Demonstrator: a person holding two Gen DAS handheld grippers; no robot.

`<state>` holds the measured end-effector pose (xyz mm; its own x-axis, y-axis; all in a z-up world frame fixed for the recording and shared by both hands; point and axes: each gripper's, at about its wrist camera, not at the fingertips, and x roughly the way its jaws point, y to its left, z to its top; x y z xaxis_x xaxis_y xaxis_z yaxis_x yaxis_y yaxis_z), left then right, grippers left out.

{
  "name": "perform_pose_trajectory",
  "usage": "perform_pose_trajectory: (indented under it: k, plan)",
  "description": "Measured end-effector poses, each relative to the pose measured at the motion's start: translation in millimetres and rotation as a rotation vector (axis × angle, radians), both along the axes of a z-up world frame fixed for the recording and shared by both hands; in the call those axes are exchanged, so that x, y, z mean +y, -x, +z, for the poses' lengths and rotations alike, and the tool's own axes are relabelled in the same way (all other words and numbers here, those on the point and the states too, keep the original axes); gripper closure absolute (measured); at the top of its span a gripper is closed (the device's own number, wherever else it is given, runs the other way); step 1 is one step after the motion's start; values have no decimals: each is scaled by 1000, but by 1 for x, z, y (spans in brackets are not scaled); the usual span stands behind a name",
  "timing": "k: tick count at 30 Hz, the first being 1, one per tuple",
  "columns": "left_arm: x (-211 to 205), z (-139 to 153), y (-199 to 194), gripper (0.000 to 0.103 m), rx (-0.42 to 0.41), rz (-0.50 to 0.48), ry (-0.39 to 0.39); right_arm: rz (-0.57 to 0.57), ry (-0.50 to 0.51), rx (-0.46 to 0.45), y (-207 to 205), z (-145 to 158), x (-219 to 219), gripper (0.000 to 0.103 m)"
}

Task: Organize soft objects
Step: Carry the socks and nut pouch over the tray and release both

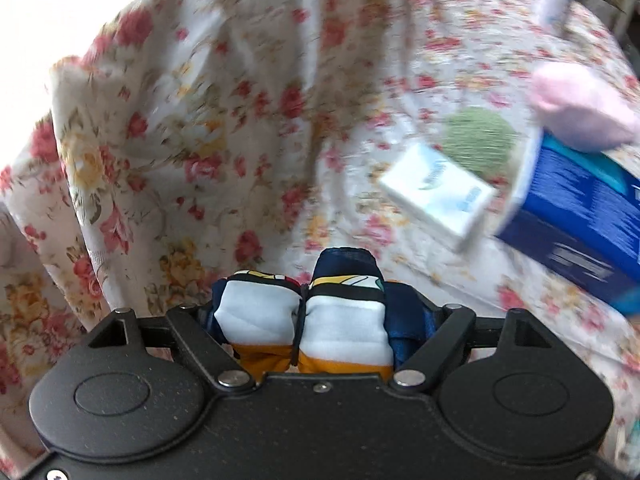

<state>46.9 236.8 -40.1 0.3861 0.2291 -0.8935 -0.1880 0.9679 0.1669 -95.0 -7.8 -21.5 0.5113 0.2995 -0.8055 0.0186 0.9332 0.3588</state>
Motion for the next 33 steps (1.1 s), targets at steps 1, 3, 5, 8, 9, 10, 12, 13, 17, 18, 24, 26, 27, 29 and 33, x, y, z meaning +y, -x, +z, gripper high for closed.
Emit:
perform_pose_trajectory:
  k: [1,3,5,8,9,10,12,13,17,18,24,26,27,29,33]
  plan:
    - [-8,5,3,24,-7,-18,4,-18,-6,-3,1,1,-5,49]
    - [-21,16,6,24,-22,-50,18,-57,-17,-11,3,4,-15,49]
    - [-37,29,9,24,-50,-94,24,-96,-23,-27,5,9,-26,49]
    - [-65,47,13,24,-103,-175,32,-170,-14,-70,7,24,-45,49]
    - [-76,52,14,24,-119,-203,39,-199,-2,-91,8,31,-53,49]
    - [-85,57,15,24,-134,-233,49,-226,13,-112,9,38,-60,49]
    - [-105,68,15,24,-157,-296,76,-285,55,-165,10,55,-79,49]
    - [-113,73,16,24,-168,-323,91,-314,80,-189,11,63,-88,49]
    - [-150,89,17,24,-219,-423,147,-442,171,-256,8,92,-132,49]
    - [-158,93,17,24,-227,-444,161,-472,186,-269,6,98,-143,49]
    - [-206,101,16,24,-244,-562,215,-638,239,-284,-10,109,-198,49]
    - [-220,100,16,24,-239,-593,227,-672,222,-263,-16,103,-210,49]
    - [-226,99,15,24,-234,-605,235,-684,219,-252,-18,99,-214,49]
    - [-238,96,16,24,-221,-627,246,-702,221,-234,-21,88,-216,49]
    - [-262,83,16,24,-183,-669,252,-708,262,-152,-27,64,-221,49]
